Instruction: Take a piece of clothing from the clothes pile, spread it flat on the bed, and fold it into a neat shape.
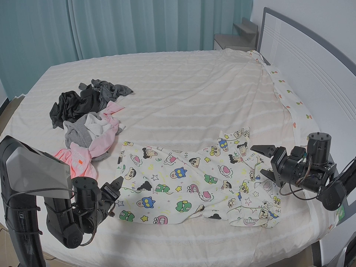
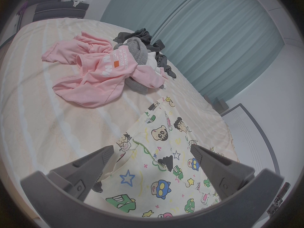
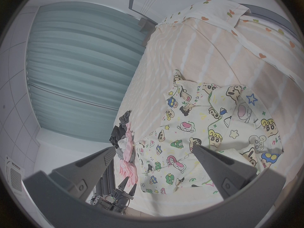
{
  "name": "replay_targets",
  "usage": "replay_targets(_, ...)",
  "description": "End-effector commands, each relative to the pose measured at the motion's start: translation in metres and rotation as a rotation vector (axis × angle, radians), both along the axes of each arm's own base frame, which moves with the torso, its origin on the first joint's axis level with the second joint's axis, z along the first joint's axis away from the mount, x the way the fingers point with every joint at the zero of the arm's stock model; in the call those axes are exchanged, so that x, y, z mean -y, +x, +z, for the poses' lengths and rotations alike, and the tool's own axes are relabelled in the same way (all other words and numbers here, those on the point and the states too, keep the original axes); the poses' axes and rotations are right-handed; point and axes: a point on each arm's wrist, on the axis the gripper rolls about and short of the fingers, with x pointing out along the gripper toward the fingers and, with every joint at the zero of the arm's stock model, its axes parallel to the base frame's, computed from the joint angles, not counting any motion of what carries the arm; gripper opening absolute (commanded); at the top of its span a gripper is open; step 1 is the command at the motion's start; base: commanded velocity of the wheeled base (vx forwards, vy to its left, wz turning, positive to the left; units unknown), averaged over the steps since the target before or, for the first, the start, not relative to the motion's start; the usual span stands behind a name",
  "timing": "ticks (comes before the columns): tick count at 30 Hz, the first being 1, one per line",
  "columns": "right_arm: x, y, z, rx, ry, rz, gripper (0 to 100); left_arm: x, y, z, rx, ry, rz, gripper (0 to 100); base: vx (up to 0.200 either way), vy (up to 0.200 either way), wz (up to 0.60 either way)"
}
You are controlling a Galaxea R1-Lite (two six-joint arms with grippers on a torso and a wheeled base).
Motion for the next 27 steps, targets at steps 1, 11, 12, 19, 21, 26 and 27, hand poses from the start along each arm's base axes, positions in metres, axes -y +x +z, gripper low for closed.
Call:
replay_targets(1,-0.0002,0.0004,-0.0011,-0.004,-0.001,0.0,100,0.0006,0.0006,0.0022,0.019,-0.007,-0.001,100,0.0,0.0,0.0)
replay_targets(11,-0.0002,0.0018,-0.0038,-0.013,-0.004,-0.001,100,0.0011,0.0025,0.0036,0.033,-0.005,0.024,100,0.0,0.0,0.0)
replay_targets(12,-0.0007,0.002,-0.0047,-0.015,-0.004,0.0,100,0.0012,0.0028,0.0037,0.034,-0.005,0.024,100,0.0,0.0,0.0)
replay_targets(19,-0.0007,0.0018,-0.0043,-0.014,-0.004,0.0,100,0.0013,0.0017,0.0012,0.022,-0.009,0.026,100,0.143,0.0,0.0)
replay_targets(21,-0.0003,0.0021,-0.0047,-0.015,-0.004,-0.001,100,0.0062,-0.0008,0.0005,0.018,-0.004,0.007,100,0.1,0.0,0.0)
replay_targets(26,-0.0007,0.002,-0.0047,-0.016,-0.004,0.002,100,0.006,-0.0003,0.0019,0.025,0.034,-0.013,100,0.0,0.0,0.0)
replay_targets(27,-0.0006,0.0017,-0.005,-0.017,-0.004,0.002,100,0.0043,0.001,0.003,0.032,0.064,-0.02,100,0.0,0.0,0.0)
